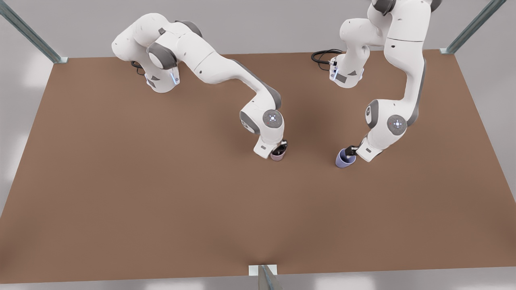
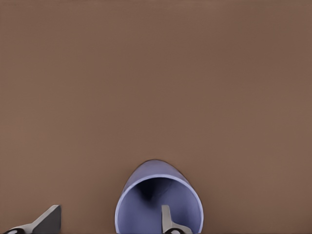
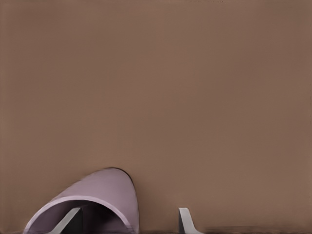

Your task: Stack the cups, with the pink cup at the bottom and the purple cup at the top

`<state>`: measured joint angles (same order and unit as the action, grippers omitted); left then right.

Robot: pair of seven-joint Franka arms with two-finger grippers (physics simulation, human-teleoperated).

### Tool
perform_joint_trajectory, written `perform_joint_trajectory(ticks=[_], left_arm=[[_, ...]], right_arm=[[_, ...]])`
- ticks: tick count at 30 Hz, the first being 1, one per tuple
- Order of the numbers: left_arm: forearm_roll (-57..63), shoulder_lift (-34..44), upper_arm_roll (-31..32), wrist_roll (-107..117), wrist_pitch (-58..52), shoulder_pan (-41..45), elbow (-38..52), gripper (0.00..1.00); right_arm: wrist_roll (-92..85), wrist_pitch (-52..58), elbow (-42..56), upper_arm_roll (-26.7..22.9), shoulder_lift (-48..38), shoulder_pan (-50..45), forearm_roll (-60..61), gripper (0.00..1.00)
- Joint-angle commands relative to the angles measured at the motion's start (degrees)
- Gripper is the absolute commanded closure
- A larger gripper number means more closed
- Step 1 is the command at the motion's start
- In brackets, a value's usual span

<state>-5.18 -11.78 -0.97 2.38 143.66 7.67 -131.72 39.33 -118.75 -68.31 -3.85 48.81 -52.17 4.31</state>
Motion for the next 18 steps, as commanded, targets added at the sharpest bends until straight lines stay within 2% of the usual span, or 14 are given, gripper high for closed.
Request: perform_joint_trajectory(ticks=[1, 4, 5, 6, 8, 9, 10, 12, 13, 15, 16, 18], left_arm=[[0.08, -0.35, 0.00, -0.44, 9.27, 0.07, -0.55, 0.00], [0.08, -1.23, 0.00, -0.44, 9.27, -0.02, -1.43, 0.00], [0.08, -1.31, 0.00, -0.44, 9.09, -0.02, -1.43, 0.00], [0.08, -2.02, 0.00, -0.44, 9.00, -0.02, -1.52, 0.00], [0.08, -2.54, 0.00, -0.44, 9.00, -0.02, -1.43, 0.03], [0.08, -2.98, 0.00, -0.44, 9.00, -0.02, -1.43, 0.19], [0.08, -3.25, 0.00, -0.53, 9.00, -0.02, -1.43, 0.29], [0.08, -3.78, 0.00, -0.62, 9.00, 0.07, -1.43, 0.39], [0.08, -3.86, 0.00, -0.62, 9.00, 0.07, -1.43, 0.42], [0.08, -3.86, 0.00, -1.14, 8.92, 0.07, -1.43, 0.50], [0.08, -3.86, 0.00, -1.32, 8.92, 0.07, -1.43, 0.53], [0.08, -3.86, 0.00, -1.32, 8.74, 0.07, -1.43, 0.63]], right_arm=[[10.33, 2.12, -1.12, -0.11, -2.14, -0.04, 1.22, 0.06], [8.31, 2.38, -3.76, -0.72, -6.18, -0.04, 1.13, 0.06], [5.85, 6.50, -4.90, -2.21, -9.43, -0.04, 1.13, 0.03], [3.82, 11.43, -5.08, -3.53, -13.03, 1.63, 1.66, 0.01], [1.72, 13.11, -13.07, -4.59, -24.89, 9.09, 1.05, 0.00], [-1.79, 13.54, -17.81, -4.50, -32.45, 17.61, 1.13, 0.00], [-10.39, 16.18, -24.75, -4.33, -39.04, 24.83, 1.22, 0.00], [-32.72, 24.27, -24.41, -4.59, -41.86, 38.01, 0.43, 0.00], [-41.94, 26.46, -22.75, -5.72, -42.48, 41.43, 0.34, 0.00], [-46.01, 27.78, -22.39, -4.68, -43.27, 47.59, 0.61, 0.00], [-46.01, 27.61, -22.48, -1.43, -43.27, 50.50, 0.34, 0.00], [-45.57, 28.31, -20.11, -1.25, -42.31, 49.89, -0.71, 0.00]])
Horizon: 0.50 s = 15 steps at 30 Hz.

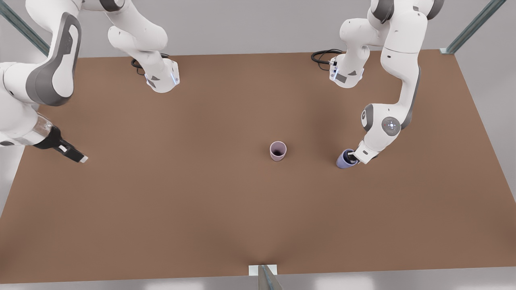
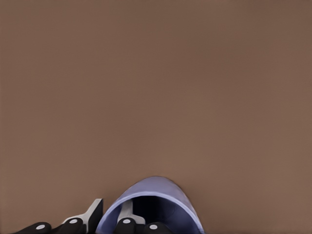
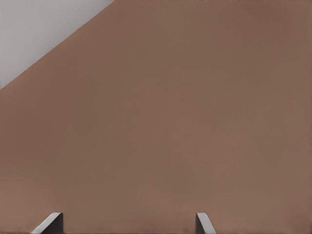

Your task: Stack the cups, with the pink cup at the bottom and the purple cup at the top

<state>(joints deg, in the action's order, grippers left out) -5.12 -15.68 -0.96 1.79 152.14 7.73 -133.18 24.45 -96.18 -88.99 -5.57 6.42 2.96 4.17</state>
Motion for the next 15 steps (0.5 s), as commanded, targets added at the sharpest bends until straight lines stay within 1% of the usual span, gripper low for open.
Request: perform_joint_trajectory(ticks=[1, 3, 4, 7, 9, 10, 12, 13, 15], left_arm=[[0.02, 0.03, 0.00, -0.82, 0.26, 0.00, 0.02, 0.67], [0.02, 0.03, 0.00, -1.00, 0.09, 0.00, 0.02, 0.78], [0.02, 0.12, 0.00, -1.00, 0.00, 0.09, 0.02, 0.79], [0.02, 0.82, 0.00, -2.23, -1.49, 0.09, 0.11, 0.79], [0.02, 3.11, 0.70, -2.05, -4.65, 0.26, 0.20, 0.79], [0.02, 4.43, 1.75, -1.26, -6.76, 0.35, 0.46, 0.79], [0.02, 6.27, 5.27, 4.97, -8.87, 0.35, 0.99, 0.79], [0.02, 7.50, 6.85, 7.87, -11.95, 0.35, 2.22, 0.79], [0.02, 9.17, 10.89, 15.34, -17.57, 0.35, 5.20, 0.79]], right_arm=[[-30.69, 5.74, 1.80, 0.65, 0.96, -6.30, -2.41, 0.00], [-30.87, 4.95, 2.68, 0.38, 1.93, -5.77, -3.12, 0.00], [-30.51, 4.95, 3.99, 0.30, 3.07, -5.60, -2.85, 0.00], [-30.69, 4.95, 5.23, 0.21, 4.66, -5.95, -2.85, 0.00], [-30.60, 4.86, 5.23, 0.21, 4.66, -5.60, -2.85, 0.00], [-30.69, 5.30, 7.07, 0.03, 4.66, -5.16, -2.76, 0.00], [-30.60, 4.86, 7.34, 0.03, 4.92, -4.98, -2.76, 0.00], [-30.60, 4.86, 7.52, 0.03, 5.62, -4.98, -2.85, 0.00], [-30.60, 4.34, 12.17, -0.06, 8.61, -4.89, -2.85, 0.00]])
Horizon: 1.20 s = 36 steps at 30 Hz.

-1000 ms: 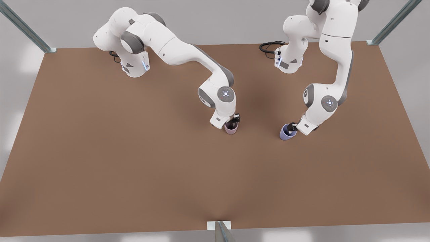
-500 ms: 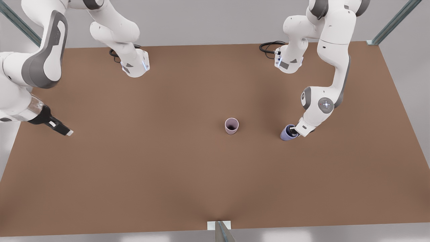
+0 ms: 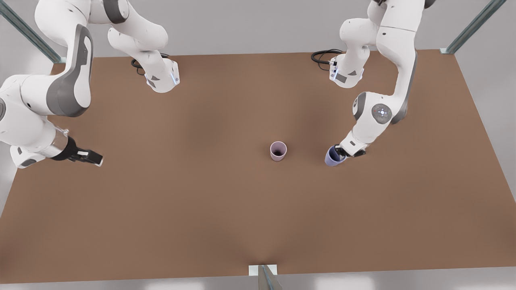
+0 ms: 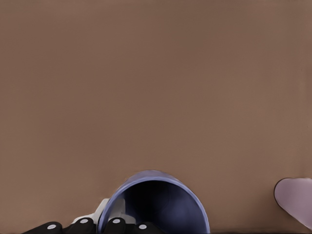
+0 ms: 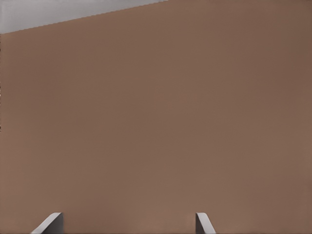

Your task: Stack the cups, with the pink cup at the bottom and the purple cup at the top

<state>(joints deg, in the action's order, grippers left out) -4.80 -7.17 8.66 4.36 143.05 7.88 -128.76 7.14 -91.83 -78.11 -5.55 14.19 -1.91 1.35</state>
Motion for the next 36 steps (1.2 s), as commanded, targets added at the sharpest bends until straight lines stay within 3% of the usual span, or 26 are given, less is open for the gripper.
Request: perform_joint_trajectory(ticks=[1, 7, 14, 36], left_arm=[[-0.30, 0.93, 3.19, 16.02, -11.38, 0.21, 2.72, 0.79], [-0.30, -0.82, 13.48, 35.80, -14.91, 2.05, 10.98, 0.79], [0.32, -7.94, 13.40, 46.53, -14.47, 8.21, 20.04, 0.79], [2.52, -9.97, 12.69, 46.79, -15.96, 8.47, 19.34, 0.79]], right_arm=[[-13.30, -0.01, 1.29, 0.01, 0.75, -0.03, -0.03, 0.00], [-13.21, -0.01, 1.29, 0.01, 1.54, -0.03, 0.23, 0.00], [-13.12, 0.25, 1.20, 0.01, 1.28, 0.15, 0.24, 0.00], [-12.59, -0.28, 1.38, 0.01, 1.80, 0.15, 0.15, 0.00]])
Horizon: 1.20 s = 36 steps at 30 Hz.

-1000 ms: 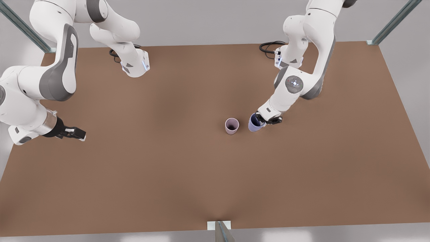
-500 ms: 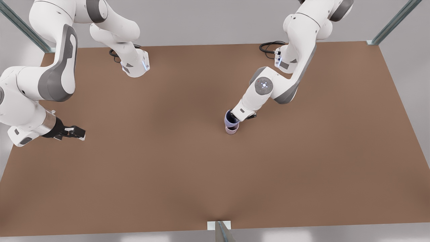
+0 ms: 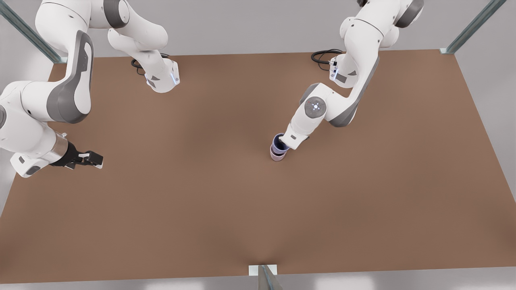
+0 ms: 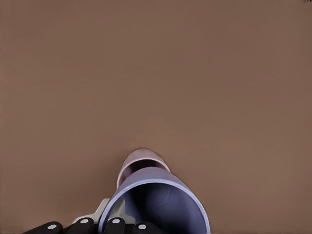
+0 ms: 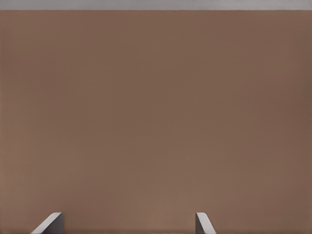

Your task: Stack the cups, with the pink cup at the bottom and the purple cup at the top

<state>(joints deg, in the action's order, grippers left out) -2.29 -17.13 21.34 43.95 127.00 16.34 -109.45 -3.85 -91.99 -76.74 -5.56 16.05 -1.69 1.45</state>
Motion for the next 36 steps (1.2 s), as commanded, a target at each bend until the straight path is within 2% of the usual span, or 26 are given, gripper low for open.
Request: perform_joint_trajectory(ticks=[1, 14, 15, 17, 18, 32, 33, 34, 35, 36], left_arm=[[0.00, -0.19, 0.02, 7.21, 0.17, 0.01, 0.03, 0.79], [1.67, -3.09, 0.02, 7.73, 1.23, 0.01, 0.12, 0.79], [1.67, -3.44, 0.02, 7.73, 1.23, 0.01, 0.12, 0.76], [4.31, -3.53, 0.11, 7.73, 1.23, 0.01, 0.12, 0.55], [4.31, -3.70, 0.11, 7.73, 1.23, 0.01, 0.12, 0.51], [4.40, -3.61, 0.11, 7.91, 0.88, 0.01, 0.29, 0.49], [4.40, -3.61, 0.20, 7.91, 0.96, 0.09, 0.29, 0.43], [4.40, -3.61, 0.11, 7.91, 0.97, 0.36, 0.29, 0.26], [4.66, -3.61, 0.11, 7.91, 0.97, 0.36, 0.29, 0.00], [4.66, -3.53, 0.11, 7.91, 0.88, 0.36, 0.29, 0.00]], right_arm=[[-1.60, -0.12, 0.10, -0.06, -0.05, 0.02, 0.04, 0.00], [-1.69, -0.12, 0.10, 0.03, -0.05, 0.29, 0.04, 0.00], [-1.69, -0.12, 0.10, -0.06, -0.05, 0.29, 0.04, 0.00], [-1.69, -0.12, 0.10, 0.03, -0.05, 0.29, 0.04, 0.00], [-1.69, -0.12, 0.10, -0.06, -0.05, 0.29, 0.04, 0.00], [-1.69, -0.12, 0.10, -0.06, -0.14, 0.37, 0.04, 0.00], [-1.69, -0.12, 0.10, -0.06, -0.14, 0.37, 0.04, 0.00], [-1.69, -0.12, 0.10, -0.06, -0.05, 0.37, 0.04, 0.00], [-1.69, -0.12, 0.10, 0.03, -0.05, 0.37, 0.04, 0.00], [-1.69, -0.12, 0.10, -0.06, -0.14, 0.37, 0.04, 0.00]])
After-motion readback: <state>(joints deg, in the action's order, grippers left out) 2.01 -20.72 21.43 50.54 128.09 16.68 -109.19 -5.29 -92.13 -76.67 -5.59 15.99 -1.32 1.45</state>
